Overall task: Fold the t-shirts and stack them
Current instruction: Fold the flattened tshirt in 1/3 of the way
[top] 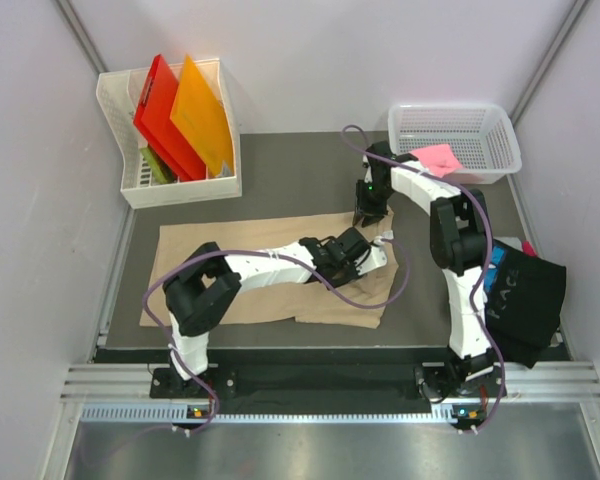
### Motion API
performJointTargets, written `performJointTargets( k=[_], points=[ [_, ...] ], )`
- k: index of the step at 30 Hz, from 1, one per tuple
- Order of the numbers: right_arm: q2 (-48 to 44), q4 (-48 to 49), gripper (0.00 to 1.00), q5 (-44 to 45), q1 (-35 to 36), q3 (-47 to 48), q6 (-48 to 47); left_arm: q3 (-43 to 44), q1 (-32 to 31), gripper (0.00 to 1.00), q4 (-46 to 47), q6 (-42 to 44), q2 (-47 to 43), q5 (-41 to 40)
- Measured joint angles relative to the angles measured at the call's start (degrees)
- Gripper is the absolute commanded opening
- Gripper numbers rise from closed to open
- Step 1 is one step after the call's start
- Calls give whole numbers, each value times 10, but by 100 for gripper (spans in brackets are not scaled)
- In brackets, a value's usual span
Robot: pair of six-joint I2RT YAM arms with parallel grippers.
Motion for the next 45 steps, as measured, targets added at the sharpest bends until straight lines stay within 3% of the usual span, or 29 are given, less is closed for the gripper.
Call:
performJointTargets(
  k=[13, 24, 45],
  points=[
    [-4, 7, 33, -2, 0, -7, 0, 10, 3, 46, -5, -23, 18, 0],
    [-4, 7, 33, -2, 0, -6, 0, -19, -35, 47, -26, -34, -69, 26],
    [-4, 7, 33, -3, -1, -6, 0, -36, -37, 47, 20, -13, -12, -28]
  ],
)
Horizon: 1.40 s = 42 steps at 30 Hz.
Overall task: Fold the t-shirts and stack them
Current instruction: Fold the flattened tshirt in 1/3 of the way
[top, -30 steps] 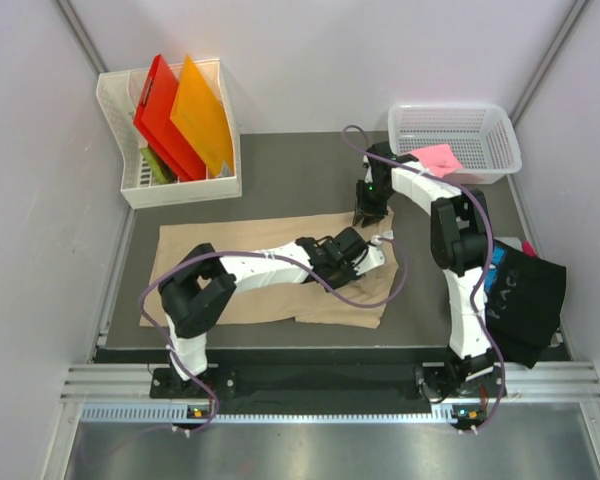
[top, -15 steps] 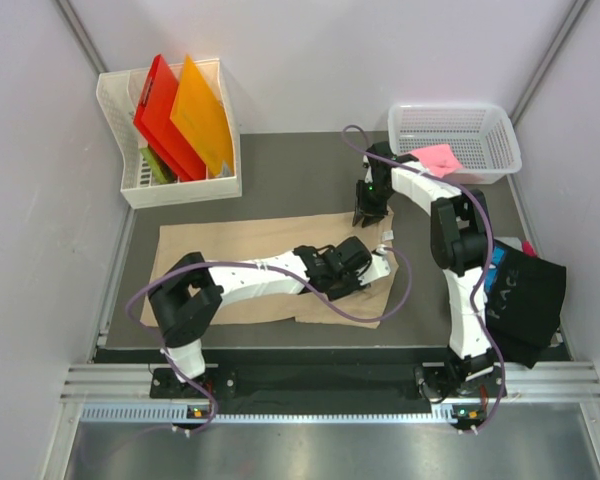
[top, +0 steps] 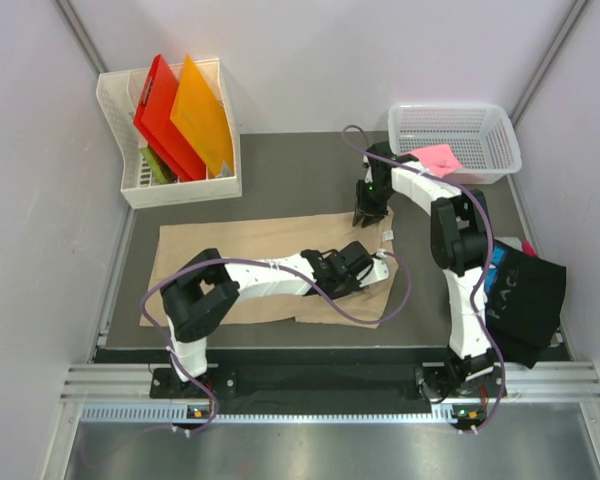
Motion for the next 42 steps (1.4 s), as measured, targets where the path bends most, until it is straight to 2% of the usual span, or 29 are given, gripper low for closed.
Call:
performJointTargets(
  k=[20, 24, 25, 28, 36, 42],
  points=[
    [-1, 4, 31, -4, -4, -5, 0, 16, 37, 44, 26, 13, 27, -20],
    [-3, 7, 29, -7, -4, -9, 0, 20, 37, 30, 24, 15, 27, -20],
    [-3, 7, 29, -8, -5, -9, 1, 22, 37, 18, 24, 16, 27, -19],
    [-3, 7, 29, -10, -6, -10, 2, 26, 37, 0, 24, 19, 27, -17],
    [-3, 7, 29, -10, -6, -10, 2, 40, 37, 0, 13, 24, 27, -7],
    [-3, 7, 28, -10, -7, -10, 2, 77, 37, 7, -32, 37, 17, -2]
  ],
)
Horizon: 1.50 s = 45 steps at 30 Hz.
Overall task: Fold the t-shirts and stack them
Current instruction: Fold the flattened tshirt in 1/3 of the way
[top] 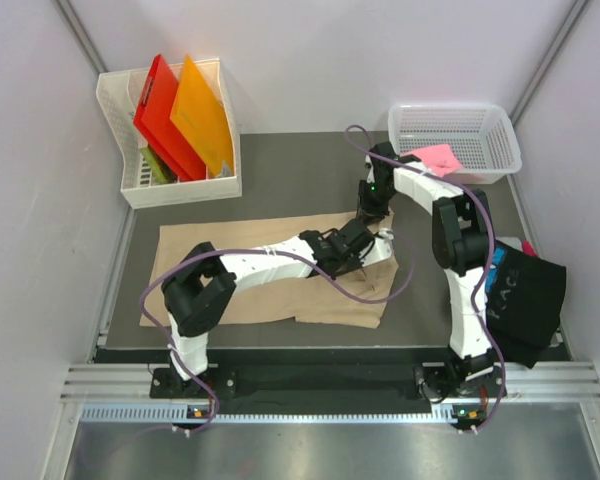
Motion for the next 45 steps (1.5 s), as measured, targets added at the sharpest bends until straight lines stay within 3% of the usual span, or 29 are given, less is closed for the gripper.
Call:
performJointTargets(
  k=[5, 10, 20, 27, 30, 32, 33, 36, 40, 45],
  points=[
    [0, 0, 28, -2, -3, 0, 0, 55, 0, 15, -52, 11, -20, 10],
    [0, 0, 28, -2, -3, 0, 0, 64, 0, 38, -94, 19, -39, 44],
    [0, -1, 28, -3, -5, 0, 0, -45, 0, 42, -137, 26, -36, 68],
    [0, 0, 30, -6, -6, 0, 0, -60, 23, 41, -110, 8, -40, 59],
    [0, 1, 43, -11, -7, -2, -1, -33, 85, 45, -123, -10, -44, 87],
    [-1, -1, 55, -16, -6, 2, -2, -7, 147, 55, -129, -19, -58, 106],
    [-1, -3, 58, -15, -5, 5, -2, 1, 177, 64, -131, -19, -70, 111],
    [-1, -25, 60, 20, 1, 27, -14, 5, 276, 74, -141, -17, -144, 122],
    [-15, -56, 62, 87, -1, 52, -36, -12, 384, 76, -164, 7, -274, 133],
    [-142, -80, 61, 147, 10, 1, -47, -119, 475, 77, -210, 65, -427, 149]
  ],
)
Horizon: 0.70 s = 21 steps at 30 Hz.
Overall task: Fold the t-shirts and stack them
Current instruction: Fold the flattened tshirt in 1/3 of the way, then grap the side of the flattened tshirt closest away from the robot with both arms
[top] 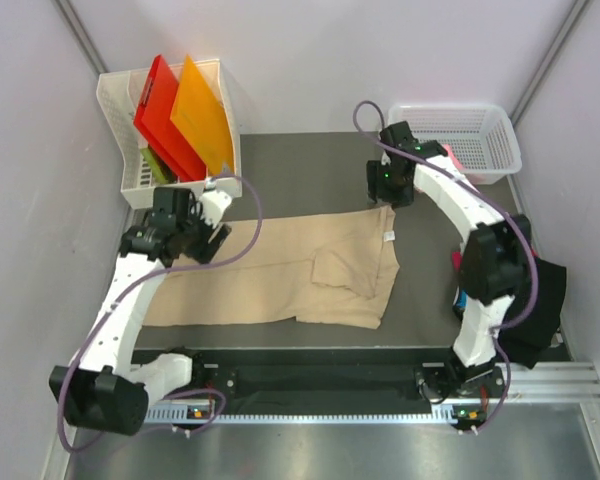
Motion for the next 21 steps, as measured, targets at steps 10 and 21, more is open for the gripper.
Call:
performJointTargets(
  k=[10, 21],
  points=[
    [-277, -23, 56, -4, 214, -301, 54, -188, 107, 75, -89, 100, -92, 2],
    [-419, -33, 56, -26, 238, -493, 210, -212, 207, 74, -84, 137, -33, 18]
  ],
)
